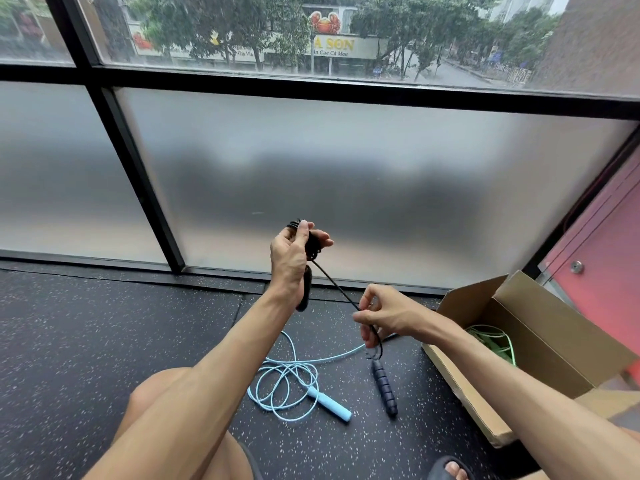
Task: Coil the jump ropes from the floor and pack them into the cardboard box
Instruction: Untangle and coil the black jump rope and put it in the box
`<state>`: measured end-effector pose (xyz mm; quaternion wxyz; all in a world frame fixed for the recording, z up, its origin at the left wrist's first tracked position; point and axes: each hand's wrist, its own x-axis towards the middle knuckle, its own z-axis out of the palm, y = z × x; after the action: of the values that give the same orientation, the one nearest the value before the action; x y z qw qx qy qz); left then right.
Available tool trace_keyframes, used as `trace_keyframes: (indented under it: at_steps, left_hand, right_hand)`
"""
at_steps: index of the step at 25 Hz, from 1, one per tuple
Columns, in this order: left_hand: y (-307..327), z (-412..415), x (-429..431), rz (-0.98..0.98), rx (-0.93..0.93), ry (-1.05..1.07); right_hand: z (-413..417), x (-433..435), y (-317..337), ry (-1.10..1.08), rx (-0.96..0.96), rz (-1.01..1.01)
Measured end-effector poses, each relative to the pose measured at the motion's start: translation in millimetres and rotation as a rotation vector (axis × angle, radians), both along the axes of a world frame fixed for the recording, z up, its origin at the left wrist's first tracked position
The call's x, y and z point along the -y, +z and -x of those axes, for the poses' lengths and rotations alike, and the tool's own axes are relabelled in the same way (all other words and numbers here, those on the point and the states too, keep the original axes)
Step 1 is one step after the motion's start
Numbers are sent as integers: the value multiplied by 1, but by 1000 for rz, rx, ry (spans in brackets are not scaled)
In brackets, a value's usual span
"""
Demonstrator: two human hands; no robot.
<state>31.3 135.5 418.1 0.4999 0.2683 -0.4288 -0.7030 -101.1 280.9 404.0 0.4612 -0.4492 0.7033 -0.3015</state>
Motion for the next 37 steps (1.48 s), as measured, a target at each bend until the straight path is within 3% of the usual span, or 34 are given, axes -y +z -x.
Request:
trace_keyframes:
  at_steps: [4, 9, 12, 18, 24, 31, 34, 37]
  left_hand:
    - [-9, 0, 11, 111, 139, 256]
    - [-13, -5, 8, 436, 537, 342]
    - [-13, -11, 13, 554, 682, 163]
    - [-19, -5, 2, 586, 793, -360]
    - [-11, -1, -18, 364, 570, -622]
    - [-1, -4, -18, 65, 222, -918]
    - [3, -4, -17, -82, 27, -916]
    - [8, -4, -13, -136, -142, -787]
  right_hand:
    - [-2, 1, -4, 27, -101, 4]
    - [-5, 4, -1, 109, -258, 167]
    - [-5, 4, 11, 122, -359, 290]
    - [-1, 6, 33, 20, -437, 505]
    - [11, 10, 27, -121, -539, 628]
    - [13, 13, 18, -214, -372, 577]
    - [12, 15, 12, -203, -197, 480]
    - [12, 14, 5, -146, -66, 333]
